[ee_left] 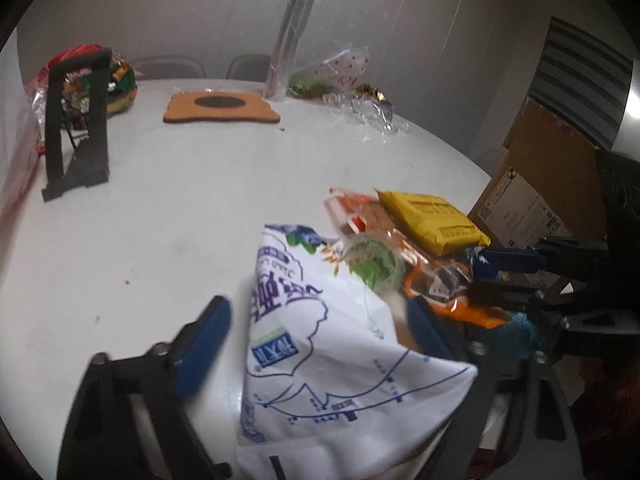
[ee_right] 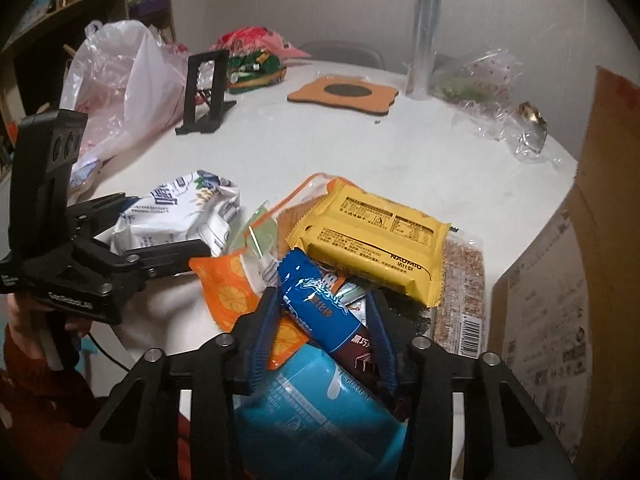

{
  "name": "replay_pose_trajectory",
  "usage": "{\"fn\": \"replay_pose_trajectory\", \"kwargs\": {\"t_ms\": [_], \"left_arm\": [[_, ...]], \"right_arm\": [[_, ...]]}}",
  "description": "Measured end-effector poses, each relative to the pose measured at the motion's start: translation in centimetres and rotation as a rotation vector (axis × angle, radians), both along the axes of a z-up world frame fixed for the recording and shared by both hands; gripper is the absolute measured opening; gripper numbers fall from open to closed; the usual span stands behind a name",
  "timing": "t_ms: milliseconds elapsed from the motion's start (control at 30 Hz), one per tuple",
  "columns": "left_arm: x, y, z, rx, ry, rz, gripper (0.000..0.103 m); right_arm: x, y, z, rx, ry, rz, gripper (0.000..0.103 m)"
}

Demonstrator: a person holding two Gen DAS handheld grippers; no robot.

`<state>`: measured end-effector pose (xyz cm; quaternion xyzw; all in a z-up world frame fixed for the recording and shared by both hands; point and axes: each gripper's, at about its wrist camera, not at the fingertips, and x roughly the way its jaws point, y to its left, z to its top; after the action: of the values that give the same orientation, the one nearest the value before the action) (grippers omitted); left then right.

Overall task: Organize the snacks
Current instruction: 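Grasp the white chip bag with the left gripper while the right gripper grasps the blue chocolate bar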

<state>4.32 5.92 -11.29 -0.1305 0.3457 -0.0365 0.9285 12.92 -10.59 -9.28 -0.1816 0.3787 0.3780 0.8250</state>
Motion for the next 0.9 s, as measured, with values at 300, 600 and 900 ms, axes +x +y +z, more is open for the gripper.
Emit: {"fn": "replay_pose_trajectory", "kwargs": {"t_ms": [300, 600, 900], "left_arm": [[-0.4, -0.1, -0.1, 0.024, -0.006, -0.035, 0.054], [-0.6, 0.6, -0.1, 0.009, -0.015, -0.019, 0.051], [-1.2, 1.8, 0.1, -0.008, -0.023, 0.012, 0.048]], "right_arm": [[0.2, -0.1, 1.0, 0.045, -0.002, 0.004, 0.028], [0.7, 4.0, 2.3, 0.075, -0.026, 0.066, 0.025], [1.9, 6.4, 2.0, 0.049, -0.025, 0.087, 0.026]]}}
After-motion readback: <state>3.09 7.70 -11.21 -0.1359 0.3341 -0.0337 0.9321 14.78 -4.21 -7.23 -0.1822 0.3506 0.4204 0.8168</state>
